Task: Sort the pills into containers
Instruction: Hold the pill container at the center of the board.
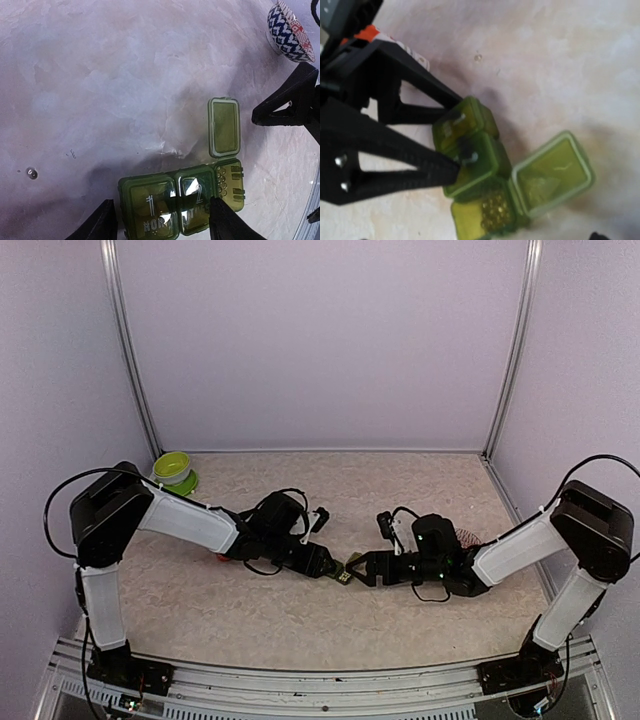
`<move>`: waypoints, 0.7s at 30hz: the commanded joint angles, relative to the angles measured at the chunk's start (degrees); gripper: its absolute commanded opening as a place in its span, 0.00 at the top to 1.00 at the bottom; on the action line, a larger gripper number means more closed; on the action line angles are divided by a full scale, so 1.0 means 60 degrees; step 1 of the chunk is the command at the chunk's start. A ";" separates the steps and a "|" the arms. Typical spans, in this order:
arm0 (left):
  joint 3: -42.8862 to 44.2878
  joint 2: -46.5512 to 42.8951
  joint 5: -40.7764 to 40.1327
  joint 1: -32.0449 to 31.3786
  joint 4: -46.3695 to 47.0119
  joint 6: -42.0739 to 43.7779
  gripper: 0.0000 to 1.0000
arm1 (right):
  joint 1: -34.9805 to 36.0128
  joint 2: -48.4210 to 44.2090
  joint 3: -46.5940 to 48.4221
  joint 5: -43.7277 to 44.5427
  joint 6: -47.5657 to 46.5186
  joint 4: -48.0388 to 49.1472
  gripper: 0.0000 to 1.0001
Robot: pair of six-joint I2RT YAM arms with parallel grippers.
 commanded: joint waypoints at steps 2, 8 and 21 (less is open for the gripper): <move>0.0254 0.0308 0.0181 0.0089 0.0241 0.0170 0.44 | -0.0144 0.0529 0.0388 -0.0430 -0.0161 0.0486 0.07; 0.0163 0.0332 0.0234 0.0120 0.0303 0.0148 0.51 | -0.0168 0.0964 0.0450 -0.0593 -0.0121 0.0898 0.07; 0.0167 0.0670 0.0465 0.0134 0.0271 0.0092 0.52 | -0.0404 0.1436 0.0270 -0.1281 -0.0353 0.2685 0.06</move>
